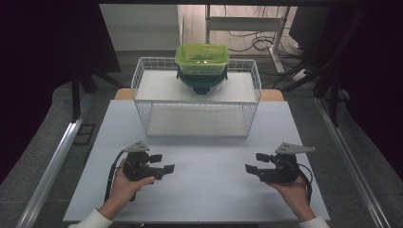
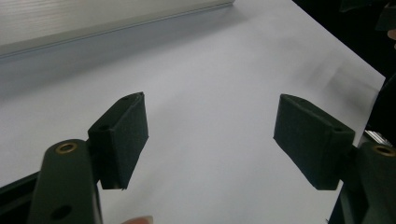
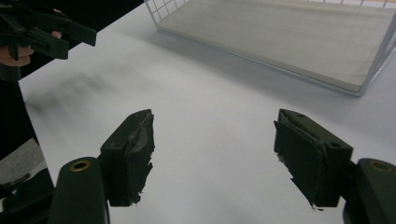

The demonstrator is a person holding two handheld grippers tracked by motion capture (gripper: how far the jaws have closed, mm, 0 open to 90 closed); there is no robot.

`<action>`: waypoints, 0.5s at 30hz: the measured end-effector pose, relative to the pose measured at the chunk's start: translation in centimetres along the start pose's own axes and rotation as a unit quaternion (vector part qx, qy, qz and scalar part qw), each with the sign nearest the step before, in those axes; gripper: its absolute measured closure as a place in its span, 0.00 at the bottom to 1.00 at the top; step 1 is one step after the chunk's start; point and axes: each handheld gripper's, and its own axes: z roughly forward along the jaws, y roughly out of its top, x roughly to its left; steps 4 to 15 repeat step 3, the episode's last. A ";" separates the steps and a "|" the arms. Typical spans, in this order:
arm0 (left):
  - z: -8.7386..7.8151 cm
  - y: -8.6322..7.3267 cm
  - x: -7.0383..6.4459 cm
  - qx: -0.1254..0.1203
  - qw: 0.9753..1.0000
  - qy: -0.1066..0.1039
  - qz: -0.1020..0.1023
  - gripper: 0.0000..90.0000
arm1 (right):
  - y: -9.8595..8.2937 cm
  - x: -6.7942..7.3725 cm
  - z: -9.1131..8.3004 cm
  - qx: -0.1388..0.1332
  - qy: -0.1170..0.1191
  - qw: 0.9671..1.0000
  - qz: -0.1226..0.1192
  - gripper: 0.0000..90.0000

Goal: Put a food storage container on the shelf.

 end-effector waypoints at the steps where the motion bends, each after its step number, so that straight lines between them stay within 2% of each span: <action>1: 0.1 0.0 0.1 0.002 1.000 0.005 0.002 0.28 | -0.1 -0.1 0.0 -0.005 0.001 1.000 0.000 0.30; 2: 0.1 0.0 0.1 0.002 1.000 0.005 0.002 0.28 | -0.3 -0.2 0.1 -0.008 0.005 1.000 0.000 0.28; 3: 0.1 -0.1 0.2 0.005 1.000 0.022 0.011 0.28 | -0.3 -0.4 0.2 -0.008 0.006 1.000 -0.001 0.26; 15: 0.1 -0.1 0.2 0.005 1.000 0.022 0.011 0.28 | -0.3 -0.4 0.2 -0.008 0.006 1.000 -0.001 0.26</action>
